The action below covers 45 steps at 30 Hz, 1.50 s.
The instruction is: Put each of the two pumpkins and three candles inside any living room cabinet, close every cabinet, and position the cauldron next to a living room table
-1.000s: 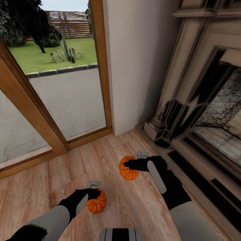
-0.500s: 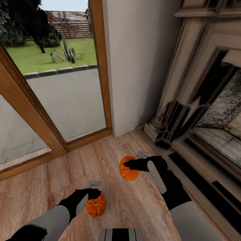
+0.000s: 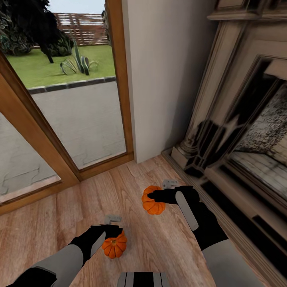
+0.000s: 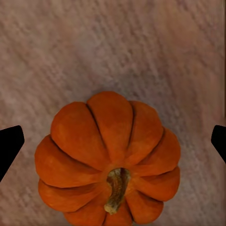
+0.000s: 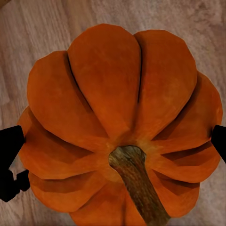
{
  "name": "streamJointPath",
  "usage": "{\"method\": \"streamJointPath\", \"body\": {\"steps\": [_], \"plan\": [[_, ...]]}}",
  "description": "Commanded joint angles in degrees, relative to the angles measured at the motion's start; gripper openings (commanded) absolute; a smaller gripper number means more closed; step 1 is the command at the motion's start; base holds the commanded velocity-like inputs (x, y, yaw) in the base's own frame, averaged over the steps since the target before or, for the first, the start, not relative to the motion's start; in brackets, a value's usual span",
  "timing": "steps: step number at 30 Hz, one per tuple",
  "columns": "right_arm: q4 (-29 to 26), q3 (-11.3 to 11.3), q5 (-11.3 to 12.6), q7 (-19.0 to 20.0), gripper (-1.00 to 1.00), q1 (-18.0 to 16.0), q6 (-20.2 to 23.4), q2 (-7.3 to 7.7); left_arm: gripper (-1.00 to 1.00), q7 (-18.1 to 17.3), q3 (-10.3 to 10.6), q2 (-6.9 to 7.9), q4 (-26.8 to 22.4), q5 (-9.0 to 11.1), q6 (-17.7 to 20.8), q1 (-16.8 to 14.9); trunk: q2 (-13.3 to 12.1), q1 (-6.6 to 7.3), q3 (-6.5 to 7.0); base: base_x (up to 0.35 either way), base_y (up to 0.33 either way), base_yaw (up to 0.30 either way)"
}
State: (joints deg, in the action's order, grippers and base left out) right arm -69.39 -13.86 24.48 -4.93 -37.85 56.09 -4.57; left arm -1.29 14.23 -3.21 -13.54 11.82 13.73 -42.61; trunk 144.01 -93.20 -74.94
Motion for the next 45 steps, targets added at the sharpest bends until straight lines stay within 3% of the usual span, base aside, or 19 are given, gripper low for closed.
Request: {"method": "streamJointPath", "body": {"steps": [1,9,18,27,45], "plan": [[-0.04,-0.03,0.66,-0.43,-1.00,-0.03,0.16,0.00,1.00,-0.02,0.41,0.04,-0.09,0.60,0.28,-0.01,0.02,0.01,-0.04,0.000,0.000,0.000],[-0.04,-0.07,0.66,-0.43,-1.00,-0.03,0.16,0.00,1.00,-0.05,0.51,0.06,-0.09,0.74,0.25,-0.01,0.02,0.01,-0.04,0.000,0.000,0.000],[-0.83,-0.06,0.57,-0.43,-1.00,0.05,0.16,-0.01,1.00,-0.03,0.45,0.14,-0.09,0.86,0.25,-0.01,0.14,-0.22,-2.03,0.000,0.000,0.000],[-11.63,0.20,0.45,-0.52,-1.00,3.99,3.31,-0.02,1.00,0.17,0.41,0.19,-0.09,1.22,0.32,-0.01,0.26,-0.45,-4.03,0.000,0.000,0.000],[-12.63,0.24,0.39,-0.74,-1.00,4.53,3.91,0.00,1.00,0.16,0.36,0.26,-0.18,1.27,0.36,0.01,0.26,-0.45,-4.03,0.000,0.000,0.000]]}}
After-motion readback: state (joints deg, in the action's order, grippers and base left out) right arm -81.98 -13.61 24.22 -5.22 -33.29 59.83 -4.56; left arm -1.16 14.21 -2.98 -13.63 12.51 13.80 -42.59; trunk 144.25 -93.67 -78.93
